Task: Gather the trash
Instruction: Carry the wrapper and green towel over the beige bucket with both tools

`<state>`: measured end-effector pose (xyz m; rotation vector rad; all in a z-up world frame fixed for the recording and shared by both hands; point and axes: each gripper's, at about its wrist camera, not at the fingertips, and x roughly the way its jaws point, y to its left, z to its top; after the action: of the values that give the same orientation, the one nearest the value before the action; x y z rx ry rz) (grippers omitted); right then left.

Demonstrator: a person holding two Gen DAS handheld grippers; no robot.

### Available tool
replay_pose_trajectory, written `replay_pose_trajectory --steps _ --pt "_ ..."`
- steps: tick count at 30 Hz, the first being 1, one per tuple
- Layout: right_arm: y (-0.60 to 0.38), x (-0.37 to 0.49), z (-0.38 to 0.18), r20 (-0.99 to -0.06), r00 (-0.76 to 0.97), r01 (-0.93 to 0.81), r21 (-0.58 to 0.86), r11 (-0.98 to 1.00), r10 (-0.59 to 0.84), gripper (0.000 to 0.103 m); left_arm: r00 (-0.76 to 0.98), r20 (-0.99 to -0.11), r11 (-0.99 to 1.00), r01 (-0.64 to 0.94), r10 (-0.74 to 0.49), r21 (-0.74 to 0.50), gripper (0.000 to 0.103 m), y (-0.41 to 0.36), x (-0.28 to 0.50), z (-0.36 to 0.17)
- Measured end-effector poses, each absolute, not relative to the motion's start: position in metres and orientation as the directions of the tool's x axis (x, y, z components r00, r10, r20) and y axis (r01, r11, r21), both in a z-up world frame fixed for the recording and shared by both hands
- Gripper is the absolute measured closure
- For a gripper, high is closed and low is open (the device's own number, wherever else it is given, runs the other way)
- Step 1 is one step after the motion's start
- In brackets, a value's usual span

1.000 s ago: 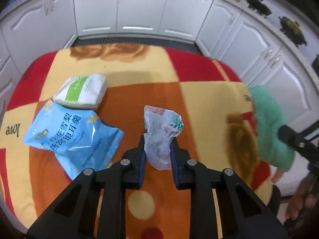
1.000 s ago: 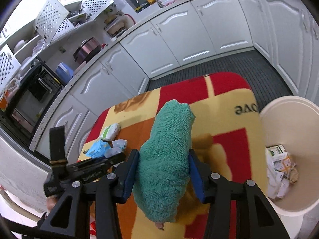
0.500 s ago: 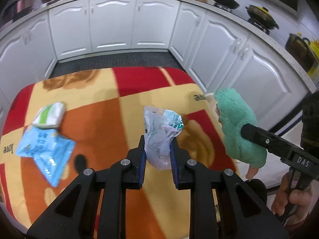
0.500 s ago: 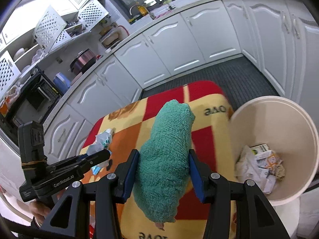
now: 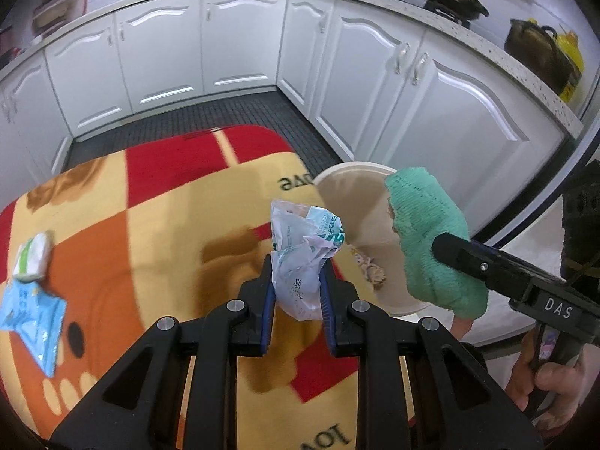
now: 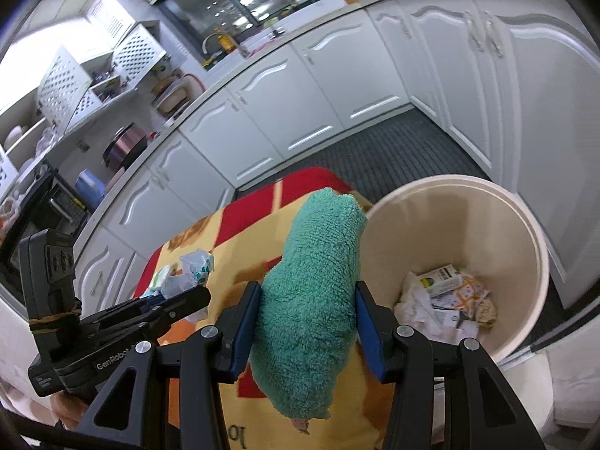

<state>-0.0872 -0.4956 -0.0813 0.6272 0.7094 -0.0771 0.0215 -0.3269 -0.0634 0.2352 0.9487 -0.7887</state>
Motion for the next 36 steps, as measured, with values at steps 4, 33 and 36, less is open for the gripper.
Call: replay_pose_trajectory --steps 4,33,36 --pt "-0.509 -0.093 -0.086 -0.634 0.763 0.302 0.519 0.8 0.123 0.056 0.305 -0.805 0.685 0.71 -0.509 -0.164 0.084 -0.345 0.021 -0.07" --pt "-0.574 -0.099 -0.125 -0.704 0.71 0.478 0.503 0.72 0.02 0.047 0.216 -0.826 0.628 0.752 -0.52 -0.199 0.07 -0.419 0.02 -0.111" --pt "-0.576 -0.098 -0.127 -0.712 0.702 0.496 0.501 0.709 0.013 0.041 0.209 -0.821 0.633 0.742 -0.531 -0.22 0.054 -0.417 0.022 -0.112"
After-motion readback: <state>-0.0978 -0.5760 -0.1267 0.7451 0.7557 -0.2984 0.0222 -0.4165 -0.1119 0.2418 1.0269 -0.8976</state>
